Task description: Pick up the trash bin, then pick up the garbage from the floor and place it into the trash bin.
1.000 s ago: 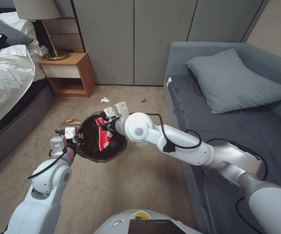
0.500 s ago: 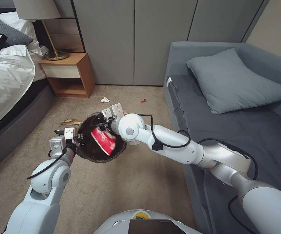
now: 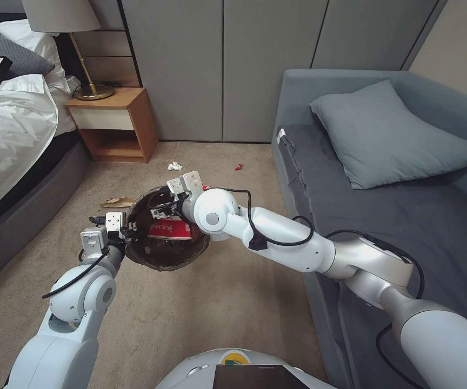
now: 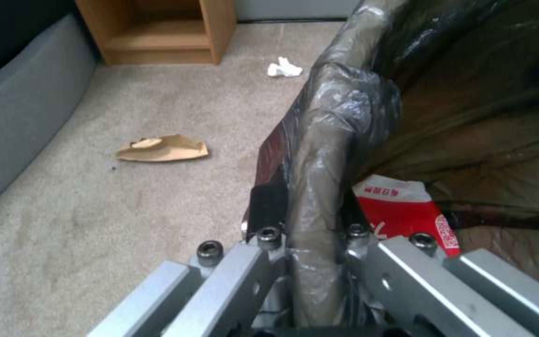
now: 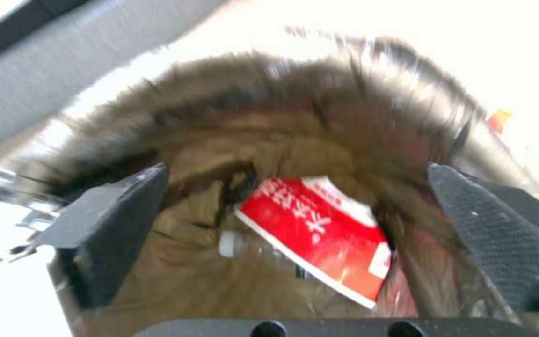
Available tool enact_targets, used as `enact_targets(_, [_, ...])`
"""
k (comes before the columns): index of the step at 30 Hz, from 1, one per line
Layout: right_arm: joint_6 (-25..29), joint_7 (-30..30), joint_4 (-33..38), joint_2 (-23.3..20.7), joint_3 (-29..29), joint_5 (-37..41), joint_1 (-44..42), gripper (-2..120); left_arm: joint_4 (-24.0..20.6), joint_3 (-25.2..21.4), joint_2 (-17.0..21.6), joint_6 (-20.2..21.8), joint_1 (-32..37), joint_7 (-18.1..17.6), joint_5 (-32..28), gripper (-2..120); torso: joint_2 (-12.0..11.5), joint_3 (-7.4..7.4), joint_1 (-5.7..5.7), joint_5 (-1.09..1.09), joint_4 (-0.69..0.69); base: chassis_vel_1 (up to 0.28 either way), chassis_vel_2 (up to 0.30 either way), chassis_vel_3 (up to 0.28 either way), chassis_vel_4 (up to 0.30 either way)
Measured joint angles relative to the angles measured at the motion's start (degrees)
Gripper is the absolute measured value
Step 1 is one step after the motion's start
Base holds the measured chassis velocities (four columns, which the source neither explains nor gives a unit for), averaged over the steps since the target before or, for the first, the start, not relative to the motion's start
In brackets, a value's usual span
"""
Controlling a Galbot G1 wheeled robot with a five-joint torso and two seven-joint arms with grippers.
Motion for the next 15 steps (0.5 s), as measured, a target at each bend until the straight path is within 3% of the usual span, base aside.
enact_targets(2, [0.1, 0.2, 1.2, -0.4, 0.4, 0.2, 0.4, 99, -0.1, 0.0, 0.1, 0.0, 0.0, -0.1, -0.1, 0, 0.0, 0.0, 0.0, 0.0, 0.0, 0.0, 0.0, 0.0, 0.0])
enact_targets(9, [0.3, 0.5, 6.8, -4.9, 6.1, -0.5, 2.5, 100, -0.8, -0.1, 0.1, 0.0, 0.0, -0.3, -0.4, 0, 0.0, 0.0, 0.0, 0.01, 0.01, 0.0, 0.0, 0.0, 0.0])
enact_targets(10, [0.8, -0.3, 8.1, -7.7, 8.1, -1.8, 2.7, 100, -1.0, -0.1, 0.0, 0.0, 0.1, -0.7, -0.6, 0, 0.0, -0.01, 0.0, 0.01, 0.02, 0.0, 0.0, 0.0, 0.0])
enact_targets(11, [2.0, -3.6, 10.2, -13.6, 11.7, -6.0, 1.9, 100, -1.3, 0.1, -0.2, 0.0, 0.1, -2.4, -1.2, 0, 0.0, 0.0, 0.0, 0.02, 0.0, 0.0, 0.0, 0.0, 0.0])
enact_targets(12, [2.0, -3.6, 10.2, -13.6, 11.7, -6.0, 1.9, 100, -1.3, 0.1, -0.2, 0.0, 0.1, -2.4, -1.2, 0, 0.0, 0.0, 0.0, 0.02, 0.0, 0.0, 0.0, 0.0, 0.0])
enact_targets(14, [3.7, -8.6, 12.7, -19.9, 18.0, -13.7, -1.9, 100, -2.0, 0.3, -0.3, 0.0, 0.4, -2.8, -1.8, 0, 0.0, 0.0, 0.0, 0.03, -0.04, 0.0, 0.0, 0.0, 0.0])
enact_targets(15, [3.7, -8.6, 12.7, -19.9, 18.0, -13.7, -1.9, 100, -2.0, 0.3, -0.3, 0.0, 0.4, -2.8, -1.8, 0, 0.0, 0.0, 0.0, 0.03, -0.04, 0.0, 0.0, 0.0, 0.0])
